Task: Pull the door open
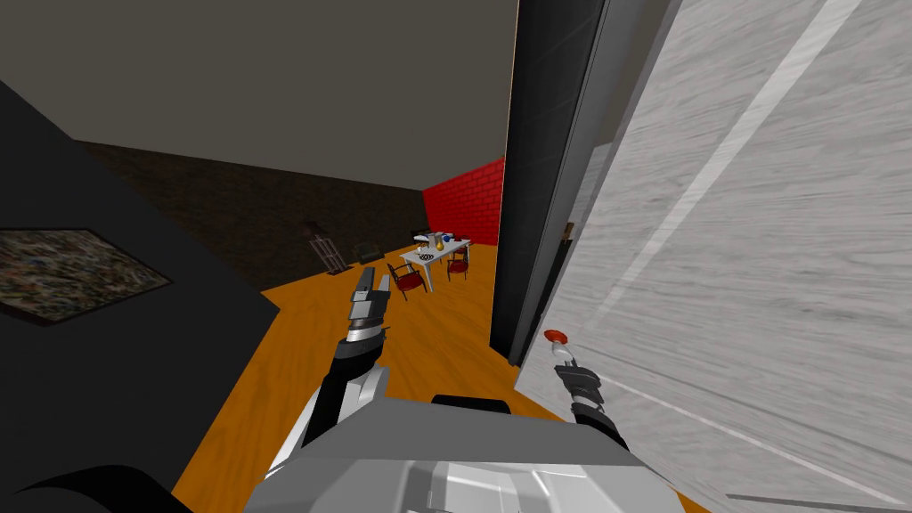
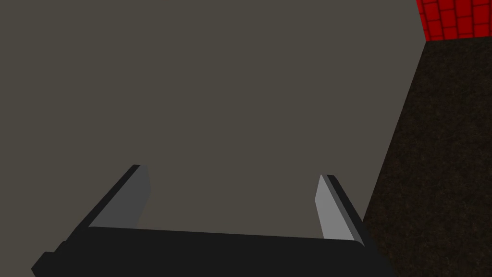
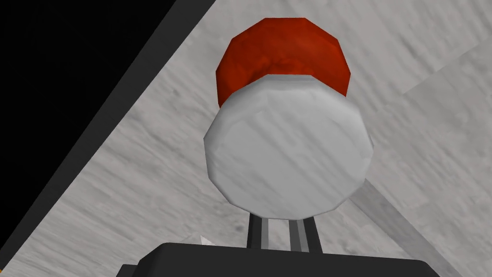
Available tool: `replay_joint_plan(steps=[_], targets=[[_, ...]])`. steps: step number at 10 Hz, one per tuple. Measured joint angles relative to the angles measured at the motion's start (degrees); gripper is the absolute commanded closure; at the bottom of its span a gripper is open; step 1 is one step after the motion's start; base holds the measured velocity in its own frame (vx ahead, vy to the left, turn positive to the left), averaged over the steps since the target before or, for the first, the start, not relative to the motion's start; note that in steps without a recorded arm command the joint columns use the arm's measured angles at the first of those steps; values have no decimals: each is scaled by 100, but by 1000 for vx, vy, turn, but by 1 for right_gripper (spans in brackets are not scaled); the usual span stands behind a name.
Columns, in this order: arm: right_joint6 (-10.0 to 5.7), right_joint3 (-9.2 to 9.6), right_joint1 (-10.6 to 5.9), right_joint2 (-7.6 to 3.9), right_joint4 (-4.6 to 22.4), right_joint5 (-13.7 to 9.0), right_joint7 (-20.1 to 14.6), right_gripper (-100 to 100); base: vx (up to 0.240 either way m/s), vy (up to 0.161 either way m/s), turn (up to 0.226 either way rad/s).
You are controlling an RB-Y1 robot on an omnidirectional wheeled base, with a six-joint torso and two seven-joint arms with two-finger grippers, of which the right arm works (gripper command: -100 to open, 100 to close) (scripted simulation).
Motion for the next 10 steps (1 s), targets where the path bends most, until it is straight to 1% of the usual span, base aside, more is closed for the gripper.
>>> replay_joint_plan(steps=[1,2,3,4,5,6,7,8,10], targets=[[-31,34,-51,-37,102,-31,-183,100,-25,9,18],[-29,42,-90,-30,147,-51,-283,-100,-53,-26,-5],[-26,43,-41,-36,102,-133,-392,-100,-84,-34,3],[-10,43,30,-21,-4,-218,-492,-100,-99,12,99],[-40,126,-6,19,-9,-264,-628,-100,-99,34,84],[-77,196,17,56,-64,-322,-778,-100,-114,23,57],[-92,250,61,80,-148,-396,-932,-100,-115,22,50],[-115,301,70,118,-187,-475,-1084,-100,-103,2,48],[-133,404,169,202,-387,-648,-1380,-100,-97,-17,56]])
